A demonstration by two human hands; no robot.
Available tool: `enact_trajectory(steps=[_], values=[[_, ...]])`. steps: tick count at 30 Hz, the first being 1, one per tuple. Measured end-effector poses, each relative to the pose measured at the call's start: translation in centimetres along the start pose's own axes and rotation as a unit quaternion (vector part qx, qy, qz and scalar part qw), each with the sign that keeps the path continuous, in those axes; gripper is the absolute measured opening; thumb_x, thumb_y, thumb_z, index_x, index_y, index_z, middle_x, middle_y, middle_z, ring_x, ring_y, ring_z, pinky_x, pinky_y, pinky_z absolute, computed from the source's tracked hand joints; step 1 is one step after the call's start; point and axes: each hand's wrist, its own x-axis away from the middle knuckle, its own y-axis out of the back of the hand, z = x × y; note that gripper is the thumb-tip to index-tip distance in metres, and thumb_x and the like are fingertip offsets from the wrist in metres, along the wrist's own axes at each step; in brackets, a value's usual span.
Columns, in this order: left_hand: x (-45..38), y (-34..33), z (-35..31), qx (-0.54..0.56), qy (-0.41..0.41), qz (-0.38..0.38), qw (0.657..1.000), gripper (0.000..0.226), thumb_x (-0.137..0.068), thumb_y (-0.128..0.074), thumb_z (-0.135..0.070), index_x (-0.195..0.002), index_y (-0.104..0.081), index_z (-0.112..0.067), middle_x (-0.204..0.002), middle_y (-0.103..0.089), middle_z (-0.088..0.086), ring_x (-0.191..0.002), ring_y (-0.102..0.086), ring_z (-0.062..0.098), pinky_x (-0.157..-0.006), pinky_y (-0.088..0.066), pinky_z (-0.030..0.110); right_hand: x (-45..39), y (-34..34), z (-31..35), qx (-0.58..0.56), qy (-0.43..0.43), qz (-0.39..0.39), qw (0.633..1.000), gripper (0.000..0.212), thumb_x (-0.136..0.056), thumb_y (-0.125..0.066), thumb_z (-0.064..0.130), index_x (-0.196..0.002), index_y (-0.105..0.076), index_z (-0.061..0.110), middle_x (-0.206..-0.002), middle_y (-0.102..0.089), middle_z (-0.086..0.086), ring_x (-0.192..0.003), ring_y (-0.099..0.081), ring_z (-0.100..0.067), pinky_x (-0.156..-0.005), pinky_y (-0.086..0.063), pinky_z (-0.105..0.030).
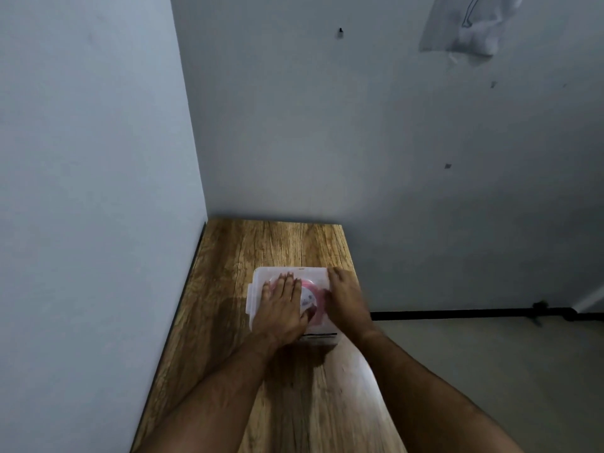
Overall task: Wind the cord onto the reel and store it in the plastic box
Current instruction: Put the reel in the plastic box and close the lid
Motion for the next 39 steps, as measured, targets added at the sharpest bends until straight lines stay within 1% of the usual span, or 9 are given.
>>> enact_trajectory(steps=[3, 9, 12, 15, 20, 24, 27, 35, 39], values=[[0.5, 0.9, -0.1, -0.020, -0.010, 0.007, 1.000, 0.072, -0.106, -0.001, -0.048, -0.165, 0.001, -0.008, -0.174, 0.004, 0.016, -0.162, 0.005, 0.032, -0.130, -0.003, 0.054, 0.3, -2.6, 0.3, 0.053, 0.084, 0.113, 0.989, 0.066, -0.099, -0.058, 0.021, -0.156, -0.031, 0.007, -0.164, -0.029, -0.017, -0.153, -0.023, -0.030, -0.123, -0.025, -0.050], [0.1, -0.1, 0.5, -0.007, -0.029, -0.022, 0.999, 0.094, -0.086, 0.019, -0.042, -0.165, -0.015, -0.003, -0.172, -0.014, 0.020, -0.161, -0.011, 0.035, -0.130, -0.009, 0.052, 0.9, -4.7, -0.6, 0.090, 0.081, 0.143, 0.982, 0.073, -0.105, -0.043, 0.042, -0.161, -0.009, 0.010, -0.169, -0.003, -0.013, -0.157, 0.001, -0.027, -0.126, 0.005, -0.042], [-0.4, -0.4, 0.6, 0.085, 0.035, -0.125, 0.988, 0.065, -0.102, -0.021, -0.032, -0.153, -0.044, 0.000, -0.157, -0.048, 0.021, -0.148, -0.044, 0.033, -0.126, -0.031, 0.046, 0.9, -4.6, -0.7, 0.086, 0.075, 0.144, 0.983, 0.072, -0.105, -0.042, 0.041, -0.161, -0.009, 0.011, -0.169, -0.002, -0.012, -0.157, 0.001, -0.026, -0.127, 0.004, -0.042], [-0.7, 0.8, 0.7, 0.276, 0.204, -0.250, 0.906, 0.050, -0.093, -0.066, -0.011, -0.142, -0.057, -0.002, -0.141, -0.063, 0.017, -0.131, -0.060, 0.032, -0.108, -0.049, 0.040, 0.8, -4.3, -0.1, 0.078, 0.058, 0.145, 0.985, 0.063, -0.106, -0.035, 0.026, -0.162, -0.008, 0.012, -0.170, -0.002, -0.012, -0.157, 0.003, -0.026, -0.126, 0.006, -0.041], [-0.6, 2.8, 2.4, 0.529, 0.441, -0.169, 0.705, 0.049, -0.097, -0.063, -0.025, -0.137, -0.056, 0.002, -0.127, -0.067, 0.022, -0.112, -0.068, 0.038, -0.091, -0.059, 0.044, 0.8, -4.0, 0.1, 0.065, 0.051, 0.147, 0.986, 0.061, -0.104, -0.027, 0.024, -0.162, -0.010, 0.012, -0.169, -0.004, -0.012, -0.157, 0.002, -0.026, -0.126, 0.005, -0.043], [-0.2, 1.8, 4.3, 0.618, 0.463, -0.036, 0.634, 0.053, -0.084, -0.058, -0.058, -0.100, -0.074, -0.010, -0.093, -0.076, 0.010, -0.083, -0.074, 0.031, -0.080, -0.062, 0.042, 1.0, -4.0, 0.0, 0.058, 0.056, 0.144, 0.986, 0.072, -0.094, -0.008, 0.035, -0.161, -0.013, 0.011, -0.169, -0.007, -0.012, -0.157, 0.000, -0.027, -0.125, 0.005, -0.042], [-1.5, -1.1, 6.1, 0.685, 0.434, -0.002, 0.585, 0.055, -0.074, -0.063, -0.059, -0.098, -0.077, -0.013, -0.090, -0.080, 0.012, -0.084, -0.077, 0.034, -0.087, -0.062, 0.050, 0.9, -4.2, -0.1, 0.053, 0.054, 0.138, 0.988, 0.061, -0.103, -0.025, 0.026, -0.161, -0.013, 0.012, -0.169, -0.008, -0.012, -0.157, -0.001, -0.027, -0.125, 0.006, -0.041], [-1.7, -0.7, 6.8, 0.709, 0.422, 0.028, 0.564, 0.045, -0.072, -0.072, -0.046, -0.099, -0.078, -0.010, -0.088, -0.081, 0.015, -0.086, -0.078, 0.040, -0.089, -0.060, 0.062, 0.8, -4.3, -0.2, 0.058, 0.055, 0.129, 0.988, 0.060, -0.107, -0.034, 0.025, -0.162, -0.014, 0.013, -0.169, -0.008, -0.010, -0.157, -0.002, -0.026, -0.126, 0.003, -0.042], [-1.1, 1.8, 5.9, 0.695, 0.426, -0.010, 0.580, 0.029, -0.091, -0.070, -0.029, -0.102, -0.073, -0.002, -0.087, -0.077, 0.016, -0.076, -0.074, 0.035, -0.076, -0.063, 0.047, 0.9, -4.3, -0.1, 0.054, 0.055, 0.126, 0.989, 0.059, -0.106, -0.033, 0.025, -0.161, -0.014, 0.012, -0.169, -0.008, -0.011, -0.157, -0.002, -0.026, -0.126, 0.003, -0.042]])
